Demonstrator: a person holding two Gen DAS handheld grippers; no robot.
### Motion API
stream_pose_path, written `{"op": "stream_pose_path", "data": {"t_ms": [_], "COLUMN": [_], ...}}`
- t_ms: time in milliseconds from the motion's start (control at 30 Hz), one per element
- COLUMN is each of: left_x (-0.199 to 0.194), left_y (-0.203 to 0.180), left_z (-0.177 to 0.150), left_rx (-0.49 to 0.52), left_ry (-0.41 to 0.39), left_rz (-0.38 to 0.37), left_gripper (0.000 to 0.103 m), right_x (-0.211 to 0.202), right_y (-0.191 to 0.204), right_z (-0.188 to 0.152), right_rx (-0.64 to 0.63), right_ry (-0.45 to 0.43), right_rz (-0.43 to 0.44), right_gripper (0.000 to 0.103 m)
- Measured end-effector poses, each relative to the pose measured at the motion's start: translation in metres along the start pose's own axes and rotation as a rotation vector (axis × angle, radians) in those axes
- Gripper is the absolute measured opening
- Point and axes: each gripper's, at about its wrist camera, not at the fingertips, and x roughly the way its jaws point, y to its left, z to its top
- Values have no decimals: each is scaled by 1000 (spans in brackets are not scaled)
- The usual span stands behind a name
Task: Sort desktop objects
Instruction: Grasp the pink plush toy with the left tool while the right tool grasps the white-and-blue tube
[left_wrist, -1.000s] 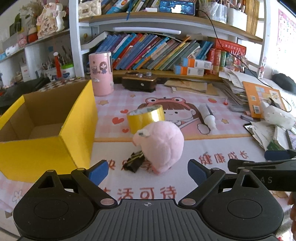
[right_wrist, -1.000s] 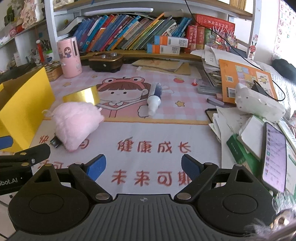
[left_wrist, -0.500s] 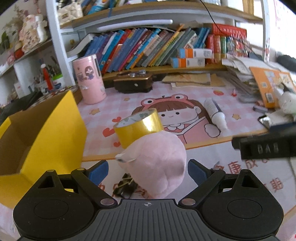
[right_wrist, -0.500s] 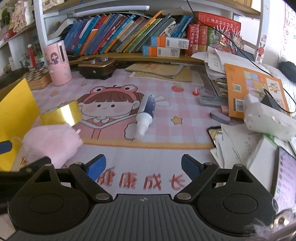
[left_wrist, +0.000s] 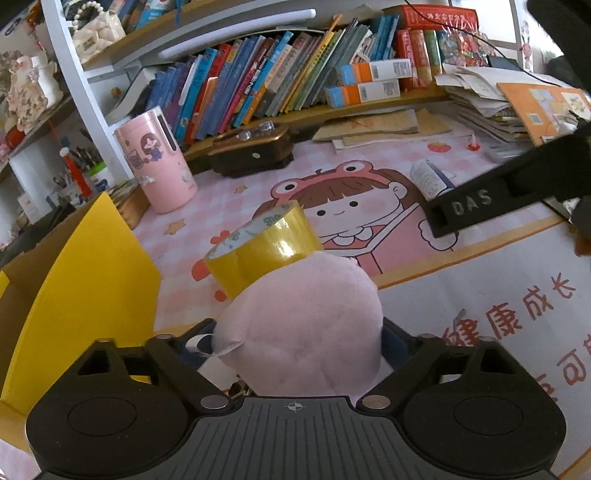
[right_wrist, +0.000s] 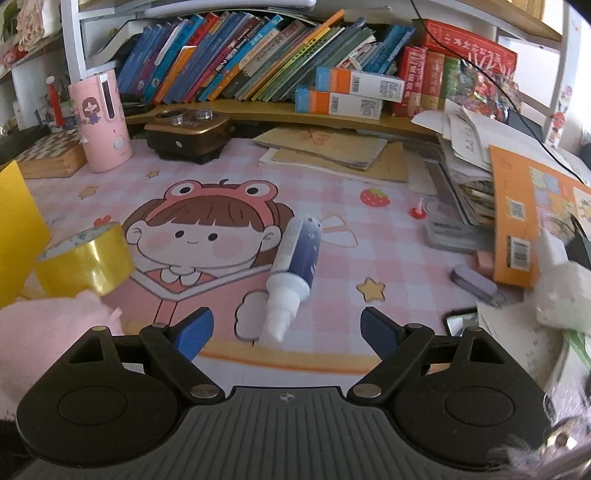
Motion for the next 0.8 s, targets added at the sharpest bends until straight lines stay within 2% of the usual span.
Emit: {"op": "stream_pose_path", "data": {"t_ms": [67, 133, 300, 467, 633, 700, 800], "left_x": [0, -4, -34, -68, -80, -84, -91], "left_y": [-1, 0, 10, 27, 38, 42, 48], "left_z": [0, 1, 5, 5, 1, -2, -5], "left_rx": [8, 12, -54, -173, -228, -244, -268], "left_ry": [-6, -10, -63, -132, -169, -180, -195], "left_rz": [-12, -23, -105, -173, -158, -145, -142], "left_gripper": [78, 73, 72, 72, 72, 72, 72], "right_x": [8, 16, 35, 53, 70, 70, 68], "right_y": [0, 0, -4, -5, 1, 2, 4], "right_z": [4, 8, 16, 25, 29, 29, 28], "right_rx": [-5, -3, 16, 38, 18, 22, 32], "right_ry": [5, 12, 33, 51, 66, 57, 44], "right_rz": [-2, -5, -11, -10, -25, -20, -23], "right_gripper": [86, 86, 85, 82, 68, 66, 49]}}
